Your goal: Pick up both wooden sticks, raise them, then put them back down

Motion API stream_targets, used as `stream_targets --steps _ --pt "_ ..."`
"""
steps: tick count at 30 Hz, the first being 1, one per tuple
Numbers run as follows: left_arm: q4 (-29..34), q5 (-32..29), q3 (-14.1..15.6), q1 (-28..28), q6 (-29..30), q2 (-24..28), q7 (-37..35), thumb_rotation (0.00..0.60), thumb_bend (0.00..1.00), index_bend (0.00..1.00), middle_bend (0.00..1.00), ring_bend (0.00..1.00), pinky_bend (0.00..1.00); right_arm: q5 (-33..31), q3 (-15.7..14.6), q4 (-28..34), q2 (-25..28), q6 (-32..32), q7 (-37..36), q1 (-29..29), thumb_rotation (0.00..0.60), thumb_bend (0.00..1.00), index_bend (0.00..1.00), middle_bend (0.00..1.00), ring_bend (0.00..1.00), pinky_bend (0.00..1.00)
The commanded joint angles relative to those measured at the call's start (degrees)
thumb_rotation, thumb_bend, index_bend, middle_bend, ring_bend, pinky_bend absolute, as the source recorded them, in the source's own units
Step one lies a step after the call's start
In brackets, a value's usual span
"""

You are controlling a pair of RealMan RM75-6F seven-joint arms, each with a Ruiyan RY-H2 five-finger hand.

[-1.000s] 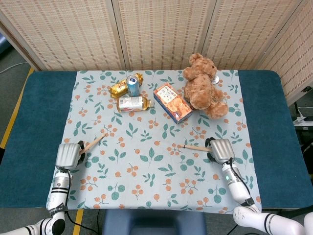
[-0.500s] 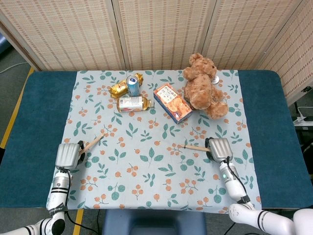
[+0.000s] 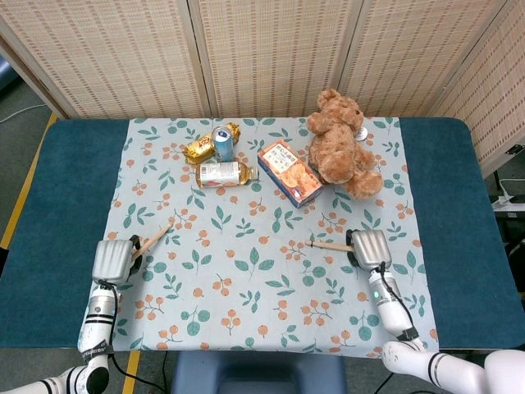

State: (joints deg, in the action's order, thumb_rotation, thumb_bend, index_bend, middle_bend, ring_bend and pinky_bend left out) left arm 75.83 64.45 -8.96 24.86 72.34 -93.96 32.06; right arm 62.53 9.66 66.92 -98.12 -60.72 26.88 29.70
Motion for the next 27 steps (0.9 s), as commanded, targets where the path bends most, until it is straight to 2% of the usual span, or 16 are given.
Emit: stream_targets --steps 1,4,8,12,21,27 --pt "-0.02 0.0 -0.03 -0.02 0.01 0.04 -0.01 0.6 0.42 0.66 0.81 0.94 1.0 0.5 0.12 0.29 0.6 -0.86 -0.49 -0.36 0.6 0.4 0.68 0.58 0.93 1.0" --pt "0.07 0.02 -0.1 -0.06 0.1 0.04 -0.08 0.6 0.42 0.66 0.81 0.94 1.0 0.8 0.38 1.1 1.76 -1.62 -0.97 -0.73 0.6 0.44 0.7 0.6 0.93 1.0" --pt "0.09 0.18 -0.17 0.01 0.17 0.0 -0.01 0.6 0.42 0.66 0.81 0.94 1.0 1.17 0.66 2.86 3.68 -2.41 -1.63 -1.23 0.6 0.44 0.7 0.6 0.93 1.0" --pt "-0.04 -0.29 -1.01 0.28 0.12 0.21 -0.11 0.6 0.42 0.66 0.81 0.94 1.0 2.79 0.99 7.65 6.98 -4.19 -3.47 -2.07 0.6 0.44 0.7 0.6 0.93 1.0" --pt "-1.45 -1.71 -5.72 3.33 -0.96 1.79 -0.61 0.6 0.42 0.66 0.81 0.94 1.0 10.63 1.59 25.45 18.88 -12.26 -6.16 -4.99 0.6 0.44 0.7 0.6 0.93 1.0" --pt "-3.93 -4.93 -10.2 7.22 -4.08 1.08 -1.72 0.6 0.41 0.66 0.81 0.95 1.0 12.57 4.15 33.56 23.48 -13.65 -6.76 -4.22 0.6 0.44 0.7 0.6 0.93 1.0"
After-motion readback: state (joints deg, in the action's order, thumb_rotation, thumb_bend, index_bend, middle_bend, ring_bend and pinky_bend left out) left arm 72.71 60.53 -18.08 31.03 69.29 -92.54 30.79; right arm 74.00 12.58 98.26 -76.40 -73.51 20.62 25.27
